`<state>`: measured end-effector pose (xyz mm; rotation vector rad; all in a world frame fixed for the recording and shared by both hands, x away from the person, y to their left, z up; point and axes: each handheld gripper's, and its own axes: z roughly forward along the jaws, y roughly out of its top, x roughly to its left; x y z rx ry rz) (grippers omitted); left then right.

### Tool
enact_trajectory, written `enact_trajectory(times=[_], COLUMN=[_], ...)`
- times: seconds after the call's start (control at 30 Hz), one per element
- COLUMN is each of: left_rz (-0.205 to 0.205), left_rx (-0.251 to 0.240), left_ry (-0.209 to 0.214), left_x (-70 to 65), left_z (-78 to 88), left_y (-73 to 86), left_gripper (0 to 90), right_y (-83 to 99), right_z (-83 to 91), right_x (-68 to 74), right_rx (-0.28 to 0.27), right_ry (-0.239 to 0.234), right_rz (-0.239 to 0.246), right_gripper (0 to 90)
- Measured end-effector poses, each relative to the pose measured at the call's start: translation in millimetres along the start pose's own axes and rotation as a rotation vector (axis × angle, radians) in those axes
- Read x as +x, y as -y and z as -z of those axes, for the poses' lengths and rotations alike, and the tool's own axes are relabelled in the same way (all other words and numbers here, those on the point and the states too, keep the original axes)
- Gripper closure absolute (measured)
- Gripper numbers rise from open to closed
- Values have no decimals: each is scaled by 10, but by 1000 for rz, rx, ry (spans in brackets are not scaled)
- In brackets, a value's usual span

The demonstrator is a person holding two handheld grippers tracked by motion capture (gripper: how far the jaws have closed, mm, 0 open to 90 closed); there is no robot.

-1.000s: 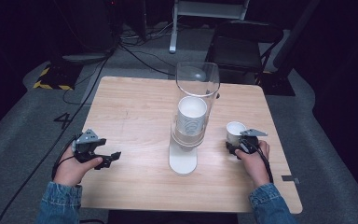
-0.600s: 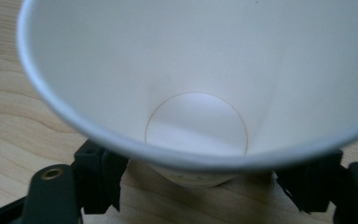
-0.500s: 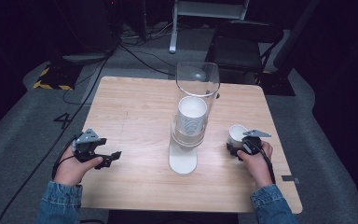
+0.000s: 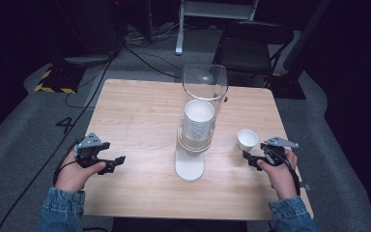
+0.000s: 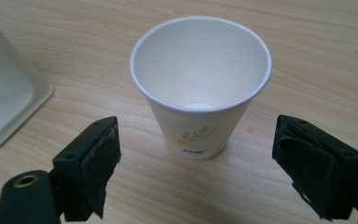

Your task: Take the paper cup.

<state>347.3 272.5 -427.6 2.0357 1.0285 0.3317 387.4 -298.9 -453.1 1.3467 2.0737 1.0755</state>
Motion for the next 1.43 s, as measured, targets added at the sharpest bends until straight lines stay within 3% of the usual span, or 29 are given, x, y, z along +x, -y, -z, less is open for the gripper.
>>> enact_trajectory(times=[0.37,0.4,0.43,0.53,0.77,1.0,1.2,1.3,1.43], left_rz=[-32,-29,-29,-28,-32,-59,-81,-51,-41], left_rx=[-11,-21,-21,-14,-2,13,34,58,71], left_ry=[17,15,15,34,51,91,100,92,91], left_x=[-34,-49,-49,-70,-74,-39,-60,-64,-45], left_z=[9,10,10,4,-13,-40,-74,-88,-104], left_y=[30,43,43,46,53,109,105,113,130], left_gripper=[170,170,170,193,195,220,219,219,218], right_y=[-70,-79,-79,-87,-62,85,151,166,182], right_z=[300,334,334,359,296,102,9,-14,-39], right_x=[221,282,282,401,584,640,667,687,702], right_rx=[-52,-61,-61,-33,-21,-33,-5,2,9], right_ry=[-89,-122,-122,-181,-252,-322,-322,-328,-329], right_rz=[32,51,51,95,132,147,167,170,172], right_gripper=[161,165,165,194,199,214,203,202,198])
